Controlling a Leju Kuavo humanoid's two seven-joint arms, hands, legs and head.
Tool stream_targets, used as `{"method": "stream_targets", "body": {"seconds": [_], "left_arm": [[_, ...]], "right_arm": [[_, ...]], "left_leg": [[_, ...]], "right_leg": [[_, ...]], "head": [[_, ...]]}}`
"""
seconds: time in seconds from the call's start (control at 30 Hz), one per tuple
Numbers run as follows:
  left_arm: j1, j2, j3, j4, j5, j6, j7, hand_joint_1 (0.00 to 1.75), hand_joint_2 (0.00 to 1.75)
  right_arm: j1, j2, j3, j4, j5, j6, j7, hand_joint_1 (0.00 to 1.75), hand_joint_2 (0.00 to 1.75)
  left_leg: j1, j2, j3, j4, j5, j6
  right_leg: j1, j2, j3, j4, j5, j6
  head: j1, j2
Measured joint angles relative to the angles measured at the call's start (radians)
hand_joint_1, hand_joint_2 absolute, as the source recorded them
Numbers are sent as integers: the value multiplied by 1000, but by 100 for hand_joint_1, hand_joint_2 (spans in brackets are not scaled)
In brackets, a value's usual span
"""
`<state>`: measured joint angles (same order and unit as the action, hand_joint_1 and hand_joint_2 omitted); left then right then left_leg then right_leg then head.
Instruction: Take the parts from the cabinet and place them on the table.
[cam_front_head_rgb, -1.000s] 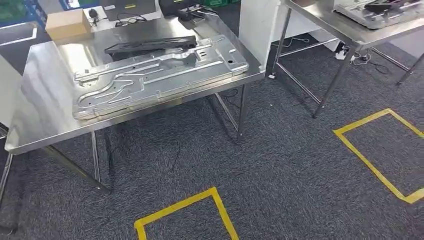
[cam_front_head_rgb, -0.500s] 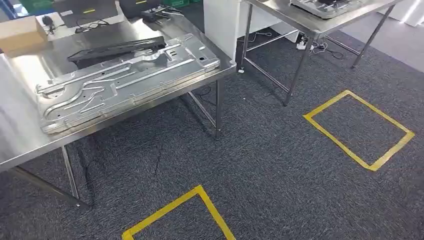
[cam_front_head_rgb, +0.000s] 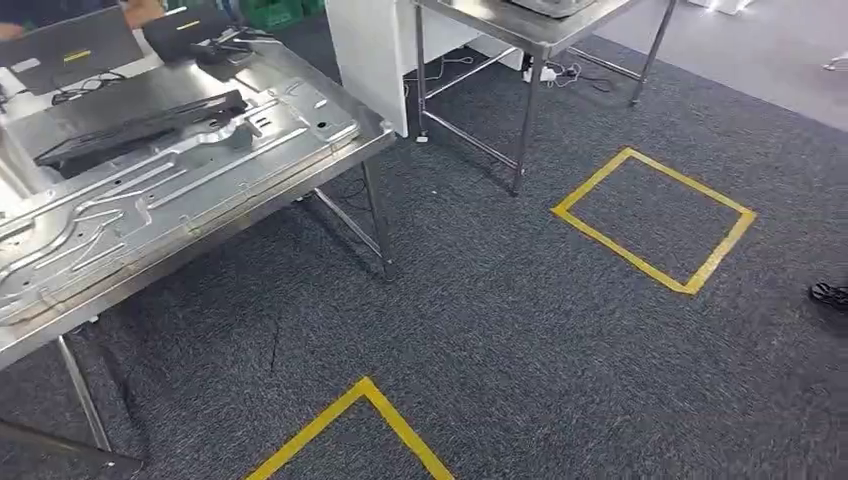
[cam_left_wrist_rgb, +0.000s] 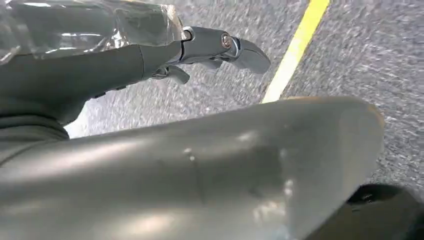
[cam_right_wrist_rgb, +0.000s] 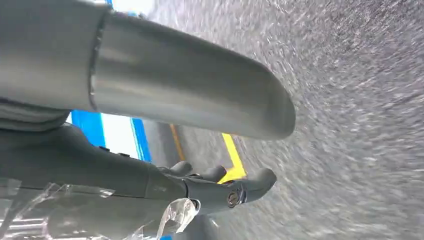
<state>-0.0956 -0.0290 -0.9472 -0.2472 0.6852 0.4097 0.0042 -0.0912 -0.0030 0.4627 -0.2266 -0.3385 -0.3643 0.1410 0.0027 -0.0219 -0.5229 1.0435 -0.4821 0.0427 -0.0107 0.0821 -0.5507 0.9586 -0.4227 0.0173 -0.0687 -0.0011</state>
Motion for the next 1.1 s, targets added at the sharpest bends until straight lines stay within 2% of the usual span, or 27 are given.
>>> {"method": "stream_targets", "body": {"seconds": [0.03, 0.07, 0.1, 0.17, 0.2, 0.23, 0.27, 0.33, 0.37, 0.4, 0.43, 0.47, 0.5, 0.53, 0.57, 0.6, 0.7, 0.77, 0.8, 0.83, 0.87, 0.9, 0.93, 1.0, 1.03, 1.07, 1.1], "left_arm": [[-2, 4, 0, 1, -5, -5, 8, 0, 0], [-3, 7, 0, 3, -7, -9, 15, 0, 0], [-4, 8, 0, 3, -9, -9, 18, 0, 0], [-5, 8, 0, 3, -9, -12, 20, 0, 0], [-5, 7, 0, 3, -9, -13, 19, 0, 0], [-7, 7, 0, 3, -9, -14, 14, 0, 0], [-6, 7, 0, 3, -8, -14, 1, 0, 0], [1, 6, 0, 3, -10, -14, -32, 0, 0], [2, 5, 0, 3, -12, -13, -45, 0, 0], [2, 4, 0, 3, -12, -6, -55, 0, 0], [1, 2, 0, 3, -11, -2, -62, 0, 0], [0, 1, 0, 3, -10, 3, -65, 0, 0], [-2, 0, 0, 3, -6, 6, -68, 0, 0], [-3, 0, 0, 3, -2, 6, -74, 0, 0], [-3, 0, 0, 3, 4, 6, -79, 0, 0], [-3, 0, 0, 3, 3, 6, -74, 0, 0], [-8, -2, 0, 3, 1, 3, -39, 0, 0], [-8, -4, 0, 3, 4, 4, -32, 0, 0], [-6, -6, 0, 3, 5, 4, -24, 0, 0], [-2, -6, 0, 3, 6, 3, -21, 0, 0], [1, -8, -1, 3, 6, 3, -19, 0, 0], [3, -10, -1, 3, 6, 3, -15, 0, 0], [3, -11, -1, 3, 6, 3, -15, 0, 0], [2, -13, -1, 3, 7, 5, -14, 0, 0], [1, -13, -1, 3, 10, 6, -13, 0, 0], [1, -13, -1, 3, 17, 8, -13, 0, 0], [2, -13, -1, 3, 23, 13, -17, 0, 0]], "right_arm": [[0, -1, 0, 0, -12, -4, -17, 0, 0], [-4, -2, 0, 0, -20, -7, -36, 0, 0], [-3, -6, 0, 0, -21, -7, -51, 0, 0], [4, -16, 0, 0, -24, -8, -67, 0, 0], [5, -21, 0, 0, -24, -9, -70, 0, 0], [4, -23, 0, 0, -22, -9, -71, 0, 0], [2, -24, 0, 0, -17, -11, -71, 0, 0], [-1, -25, 0, 0, -19, -16, -64, 0, 0], [-1, -25, 0, 0, -25, -17, -56, 0, 0], [-1, -24, 0, 0, -31, -16, -43, 0, 0], [-1, -23, 0, 0, -36, -16, -27, 0, 0], [0, -23, 1, 0, -36, -14, -12, 0, 0], [0, -23, 1, 0, -36, -11, 2, 0, 0], [-1, -23, 1, 0, -38, -11, 9, 0, 0], [-3, -22, 0, 0, -45, -13, 10, 0, 0], [-4, -23, 0, 0, -51, -14, 4, 0, 0], [4, -24, 0, 0, -54, -14, -26, 0, 0], [3, -23, 0, 0, -59, -15, -44, 0, 0], [0, -24, 0, 0, -59, -15, -53, 0, 0], [-2, -23, 0, 0, -59, -16, -63, 0, 0], [-2, -23, 0, 0, -59, -16, -71, 0, 0], [-1, -24, 0, 0, -59, -17, -81, 0, 0], [1, -23, 0, 0, -59, -17, -86, 0, 0], [1, -23, 0, 0, -59, -17, -92, 0, 0], [0, -23, 0, 0, -57, -16, -91, 0, 0], [-1, -22, 0, 0, -52, -16, -81, 0, 0], [-8, -22, 1, 0, -50, -15, -65, 0, 0]], "left_leg": [[-5, -53, 35, -80, 27, 17], [-5, -64, 37, -98, 22, 24], [-10, -49, 35, -98, 24, 21], [-13, -31, 36, -104, 28, 29], [-1, -21, 43, -127, 46, 31], [-2, -9, 46, -138, 55, 28], [-1, 2, 45, -141, 58, 35], [-6, 31, 41, -140, 59, 35], [-8, 45, 39, -140, 59, 35], [-8, 59, 39, -140, 59, 34], [-8, 72, 39, -139, 58, 34], [-8, 82, 40, -139, 57, 32], [-8, 93, 43, -137, 54, 28], [-12, 103, 46, -132, 51, 24], [-20, 112, 45, -127, 45, 16], [-20, 120, 45, -127, 44, 12], [-19, 151, 51, -125, 39, -3], [-9, 73, 25, -58, -15, -19], [-4, 47, -13, 30, -66, -25], [-1, 37, -55, 128, -111, -28], [1, 34, -86, 198, -136, -31], [3, 33, -103, 235, -137, -32], [5, 32, -92, 209, -114, -33], [11, 20, -12, 40, -19, -32], [15, -13, 30, -54, 23, -31], [16, -74, 49, -111, 30, -28], [16, -68, 46, -116, 28, -25]], "right_leg": [[-4, 11, -2, -1, 3, 2], [5, 19, -5, 2, 4, 9], [-2, 27, -10, 2, 8, 15], [-7, 47, -10, -14, 18, 35], [1, 50, -10, -17, 22, 42], [1, 0, -20, 3, 6, 40], [1, -40, -43, 53, -35, 42], [-3, -66, -121, 227, -126, 52], [-5, -69, -146, 289, -148, 57], [-7, -71, -149, 306, -144, 60], [-9, -75, -126, 272, -122, 62], [-11, -81, -80, 198, -85, 63], [-10, -101, -14, 84, -42, 62], [-9, -144, 41, -5, -17, 59], [1, -156, 50, -31, -24, 49], [-1, -140, 44, -29, -19, 37], [-2, -107, 37, -33, -14, 19], [-11, -92, 35, -35, -6, 7], [-11, -81, 31, -35, -4, 4], [-11, -69, 28, -35, -3, 3], [-10, -57, 25, -34, -1, 2], [-11, -41, 23, -34, 1, 5], [-11, -28, 24, -34, 2, 6], [-13, 0, 26, -33, 5, 11], [-14, 12, 26, -33, 7, 14], [-10, 24, 21, -30, 8, 22], [-10, 36, 12, -27, 10, 29]], "head": [[0, 0], [0, 0], [0, 0], [1, 0], [0, 0], [2, 0], [5, 0], [8, 0], [8, 0], [8, 0], [8, 0], [8, 0], [8, 0], [8, 0], [8, 0], [8, 0], [8, 0], [6, 0], [6, 0], [6, 0], [6, 0], [6, 0], [6, 0], [6, 0], [6, 0], [6, 0], [7, 0]]}}
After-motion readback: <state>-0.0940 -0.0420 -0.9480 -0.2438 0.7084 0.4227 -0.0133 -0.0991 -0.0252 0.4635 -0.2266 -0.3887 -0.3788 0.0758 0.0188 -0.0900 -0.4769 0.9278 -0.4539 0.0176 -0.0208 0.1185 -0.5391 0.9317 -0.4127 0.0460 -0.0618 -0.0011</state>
